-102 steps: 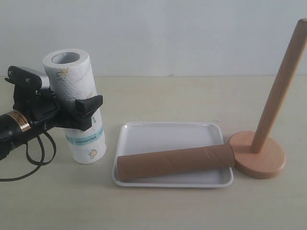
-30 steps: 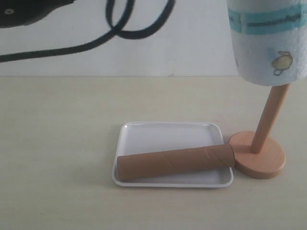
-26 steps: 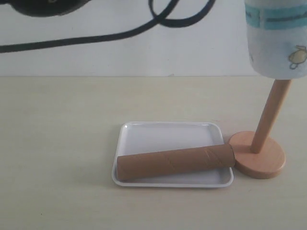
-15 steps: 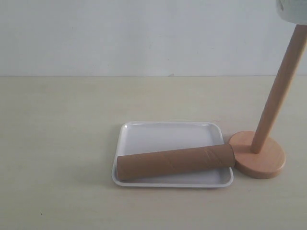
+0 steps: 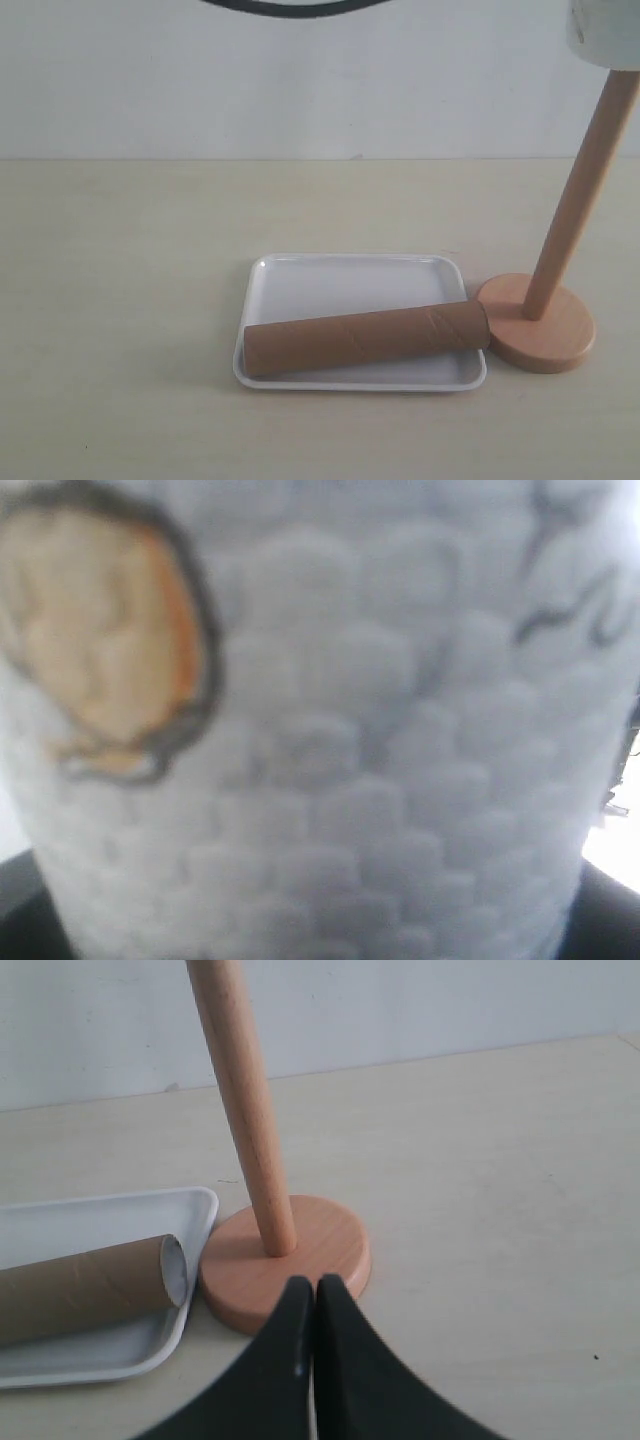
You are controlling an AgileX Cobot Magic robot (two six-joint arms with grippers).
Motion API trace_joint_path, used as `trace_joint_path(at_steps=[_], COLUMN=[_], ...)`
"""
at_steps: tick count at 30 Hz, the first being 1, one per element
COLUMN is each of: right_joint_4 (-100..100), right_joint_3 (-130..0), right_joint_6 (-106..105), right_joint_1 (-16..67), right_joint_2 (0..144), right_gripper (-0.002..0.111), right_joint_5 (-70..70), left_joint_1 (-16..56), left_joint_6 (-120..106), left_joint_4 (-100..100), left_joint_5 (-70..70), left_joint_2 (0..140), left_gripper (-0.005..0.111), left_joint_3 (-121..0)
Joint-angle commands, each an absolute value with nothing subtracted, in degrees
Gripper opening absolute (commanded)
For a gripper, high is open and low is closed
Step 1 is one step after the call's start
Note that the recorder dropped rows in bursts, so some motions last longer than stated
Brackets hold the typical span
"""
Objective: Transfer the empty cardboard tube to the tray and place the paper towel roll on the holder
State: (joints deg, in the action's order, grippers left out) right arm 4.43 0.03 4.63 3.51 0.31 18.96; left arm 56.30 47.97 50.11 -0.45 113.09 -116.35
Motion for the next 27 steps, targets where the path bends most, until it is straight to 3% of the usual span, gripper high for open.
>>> trace_joint_path(at_steps=[1,27], right_joint_4=[4.4,4.4], right_joint_3=[0.0,0.0], right_joint_6=[4.5,4.5], right_joint_1=[3.4,3.4], right_joint_2=[0.0,0.0], right_gripper=[0.0,0.0], right_joint_5=[18.5,18.5], left_joint_1=[56.5,56.5], left_joint_6=[47.6,49.3], left_joint_4=[50.8,50.6], left_joint_5=[0.7,2.6], left_joint_2=[114.6,123.3], left_gripper=[0.004,0.004], left_joint_3=[-121.5,-125.3])
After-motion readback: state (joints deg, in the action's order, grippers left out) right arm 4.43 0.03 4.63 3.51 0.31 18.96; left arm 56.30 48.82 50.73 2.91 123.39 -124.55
